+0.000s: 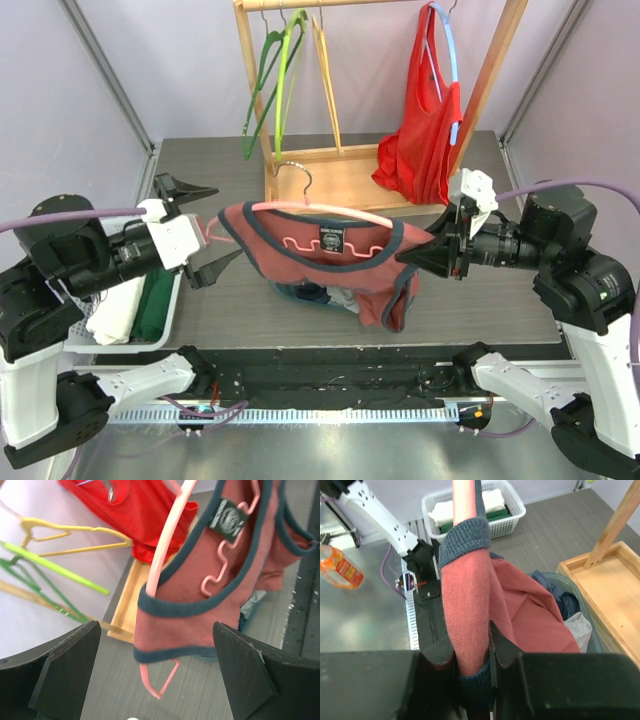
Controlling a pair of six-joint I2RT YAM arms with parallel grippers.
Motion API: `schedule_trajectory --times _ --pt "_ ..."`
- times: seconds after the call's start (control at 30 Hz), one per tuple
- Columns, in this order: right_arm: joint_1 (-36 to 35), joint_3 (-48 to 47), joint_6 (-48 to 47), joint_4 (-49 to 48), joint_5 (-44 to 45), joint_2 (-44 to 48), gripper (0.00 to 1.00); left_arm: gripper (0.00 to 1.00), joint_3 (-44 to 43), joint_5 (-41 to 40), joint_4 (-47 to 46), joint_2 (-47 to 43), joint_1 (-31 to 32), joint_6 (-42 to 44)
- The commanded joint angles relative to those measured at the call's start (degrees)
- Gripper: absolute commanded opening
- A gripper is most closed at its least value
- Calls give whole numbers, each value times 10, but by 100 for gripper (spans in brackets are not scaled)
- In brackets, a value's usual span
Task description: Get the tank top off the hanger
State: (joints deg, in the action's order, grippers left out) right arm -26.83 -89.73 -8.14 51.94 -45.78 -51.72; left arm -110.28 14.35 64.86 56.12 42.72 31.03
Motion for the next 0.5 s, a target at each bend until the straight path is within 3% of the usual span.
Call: schedule_trajectory --times 0.0,0.13,0.47 --pt "-2 25 -61 -35 -30 21 2 100 -25 83 50 29 -2 40" --pt "-2 48 -90 -52 -31 37 1 100 -13 93 71 37 -2 56" --pt "-2 84 -144 -80 -26 64 1 97 40 88 25 49 -2 35"
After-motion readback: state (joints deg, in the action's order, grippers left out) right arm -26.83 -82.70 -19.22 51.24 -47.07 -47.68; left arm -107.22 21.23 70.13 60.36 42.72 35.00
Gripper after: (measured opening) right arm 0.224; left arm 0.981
